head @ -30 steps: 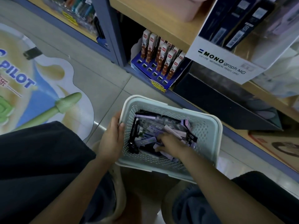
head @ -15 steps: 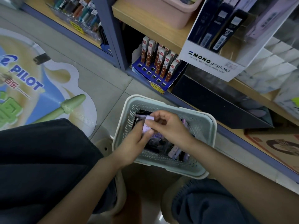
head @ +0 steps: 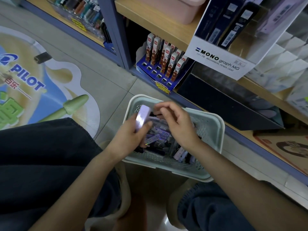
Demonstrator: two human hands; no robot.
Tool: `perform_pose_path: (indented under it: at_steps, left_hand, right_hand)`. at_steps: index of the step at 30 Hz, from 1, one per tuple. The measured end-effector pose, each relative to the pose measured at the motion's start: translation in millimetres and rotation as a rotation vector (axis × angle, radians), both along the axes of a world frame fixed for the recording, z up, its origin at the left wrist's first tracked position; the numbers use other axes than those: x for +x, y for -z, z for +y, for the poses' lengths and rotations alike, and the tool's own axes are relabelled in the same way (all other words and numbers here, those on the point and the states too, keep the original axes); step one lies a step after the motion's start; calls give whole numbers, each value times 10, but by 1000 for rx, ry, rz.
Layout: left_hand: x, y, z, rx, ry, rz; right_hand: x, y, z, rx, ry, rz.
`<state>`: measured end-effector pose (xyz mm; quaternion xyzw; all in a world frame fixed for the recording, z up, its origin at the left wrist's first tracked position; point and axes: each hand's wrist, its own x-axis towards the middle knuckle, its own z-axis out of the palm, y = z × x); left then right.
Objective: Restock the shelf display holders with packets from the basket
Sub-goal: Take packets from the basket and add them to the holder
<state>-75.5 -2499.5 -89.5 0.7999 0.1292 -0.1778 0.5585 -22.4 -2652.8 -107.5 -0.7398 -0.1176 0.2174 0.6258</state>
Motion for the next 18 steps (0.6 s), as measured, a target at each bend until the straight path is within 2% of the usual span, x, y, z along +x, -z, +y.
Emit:
perform_pose_path:
  at_steps: [2,6,10,18]
  left_hand:
    - [-16,59,86,110,-92,6]
    - [-14,108,232,211,-245,18]
    - [6,131,288,175,-287,21]
    - [28,151,263,155,-224,-46]
  right_hand:
    - [-57,360,-43,-168,-13,6]
    - [-210,1029,-129,-505,-254,172]
    - [-381,1350,-113,-617,-294,206]
    - [-341,1381,-53,-786,-365,112]
